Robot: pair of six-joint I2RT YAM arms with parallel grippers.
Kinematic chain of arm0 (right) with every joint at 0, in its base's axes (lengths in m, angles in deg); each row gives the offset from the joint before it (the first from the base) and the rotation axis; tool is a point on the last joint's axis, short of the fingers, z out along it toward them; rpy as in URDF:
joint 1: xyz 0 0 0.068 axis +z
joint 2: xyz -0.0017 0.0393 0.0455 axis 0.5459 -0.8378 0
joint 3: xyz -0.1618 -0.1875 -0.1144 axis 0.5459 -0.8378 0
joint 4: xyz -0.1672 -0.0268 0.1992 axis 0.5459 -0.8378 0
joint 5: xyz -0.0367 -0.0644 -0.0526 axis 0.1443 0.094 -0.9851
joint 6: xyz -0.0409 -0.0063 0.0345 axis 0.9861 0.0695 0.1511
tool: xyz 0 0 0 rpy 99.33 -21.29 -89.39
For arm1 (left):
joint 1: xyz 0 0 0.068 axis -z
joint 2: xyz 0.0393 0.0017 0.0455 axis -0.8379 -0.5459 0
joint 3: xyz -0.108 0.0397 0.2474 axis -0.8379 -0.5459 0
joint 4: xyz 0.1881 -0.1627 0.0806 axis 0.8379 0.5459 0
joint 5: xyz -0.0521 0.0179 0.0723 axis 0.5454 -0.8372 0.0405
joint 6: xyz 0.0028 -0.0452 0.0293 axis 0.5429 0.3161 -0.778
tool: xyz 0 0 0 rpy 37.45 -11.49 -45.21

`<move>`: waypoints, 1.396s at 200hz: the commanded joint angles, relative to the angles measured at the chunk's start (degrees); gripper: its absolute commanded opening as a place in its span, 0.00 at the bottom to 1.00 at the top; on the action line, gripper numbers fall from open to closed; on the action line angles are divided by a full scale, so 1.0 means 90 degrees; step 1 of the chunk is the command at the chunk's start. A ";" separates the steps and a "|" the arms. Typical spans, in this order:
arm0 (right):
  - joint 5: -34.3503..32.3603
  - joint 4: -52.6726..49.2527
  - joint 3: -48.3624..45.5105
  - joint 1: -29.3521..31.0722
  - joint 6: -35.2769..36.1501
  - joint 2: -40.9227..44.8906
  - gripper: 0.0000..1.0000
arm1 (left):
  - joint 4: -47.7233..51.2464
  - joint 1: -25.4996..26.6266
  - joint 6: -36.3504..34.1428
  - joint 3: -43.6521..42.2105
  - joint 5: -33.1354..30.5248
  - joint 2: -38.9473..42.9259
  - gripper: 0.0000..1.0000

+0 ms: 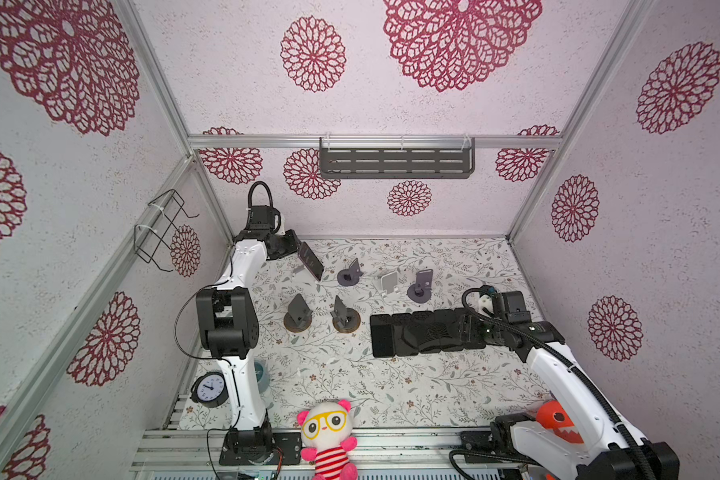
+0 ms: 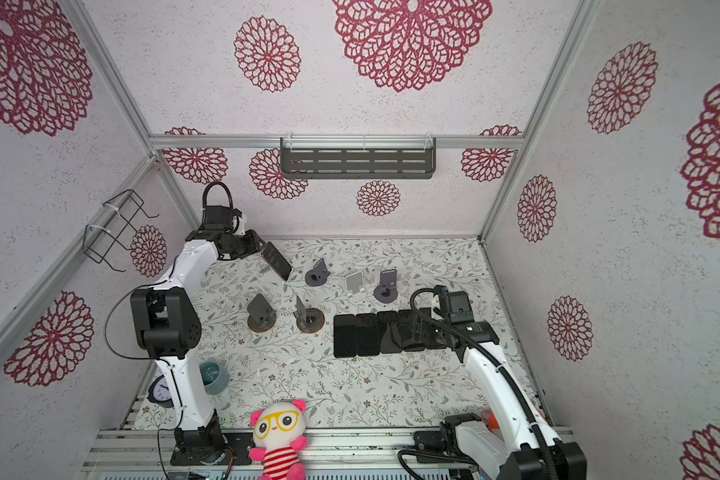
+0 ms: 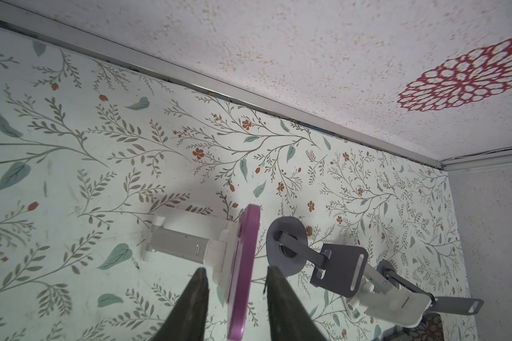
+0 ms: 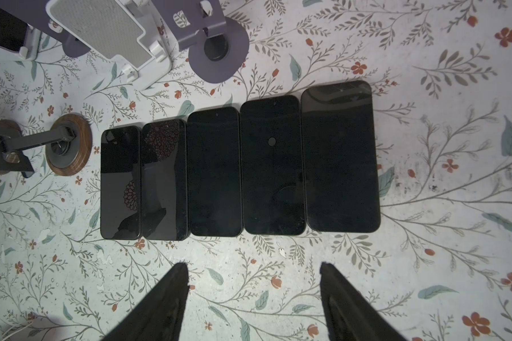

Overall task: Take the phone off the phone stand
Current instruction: 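Grip the pink-cased phone with the left gripper and lift it off the stand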

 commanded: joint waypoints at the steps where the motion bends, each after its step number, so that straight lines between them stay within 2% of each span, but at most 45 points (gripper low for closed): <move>1: 0.0052 0.0002 0.0017 0.0004 -0.0036 -0.0006 0.73 | 0.0121 0.0067 -0.0094 -0.0042 -0.0039 -0.0142 0.39; 40: 0.0060 0.0070 -0.0018 0.0005 -0.0012 -0.0105 0.73 | 0.0391 0.0188 -0.0222 -0.0157 -0.0131 -0.0121 0.41; 103: 0.0089 0.0134 -0.0040 0.0004 0.0029 -0.0180 0.73 | 0.0301 0.0242 -0.0291 -0.0295 -0.0349 -0.0024 0.25; 125: 0.0118 0.0134 -0.0028 0.0005 0.0035 -0.0194 0.73 | 0.0317 0.0240 -0.0282 -0.0236 -0.0356 -0.0045 0.24; 135: 0.0118 0.0124 -0.0025 0.0005 0.0046 -0.0189 0.73 | 0.0309 0.0242 -0.0289 -0.0210 -0.0386 -0.0045 0.27; 150: 0.0109 0.0124 -0.0026 0.0005 0.0064 -0.0205 0.73 | 0.0287 0.0244 -0.0286 -0.0169 -0.0412 -0.0058 0.40; 163: 0.0108 0.0124 -0.0022 0.0005 0.0068 -0.0223 0.73 | 0.0287 0.0238 -0.0292 -0.0111 -0.0400 -0.0082 0.46; 173: 0.0118 0.0124 -0.0037 0.0005 0.0066 -0.0236 0.73 | 0.0271 0.0243 -0.0288 -0.0071 -0.0377 -0.0105 0.46; 204: 0.0122 0.0134 -0.0081 0.0005 0.0063 -0.0237 0.73 | 0.0278 0.0243 -0.0297 0.0054 -0.0359 -0.0108 0.37; 251: 0.0104 0.0115 -0.0115 0.0004 0.0092 -0.0194 0.73 | 0.0356 0.0243 -0.0336 0.0124 -0.0371 -0.0171 0.17; 279: 0.0060 0.0085 -0.0127 0.0002 0.0115 -0.0155 0.73 | 0.0382 0.0242 -0.0345 0.0144 -0.0371 -0.0180 0.13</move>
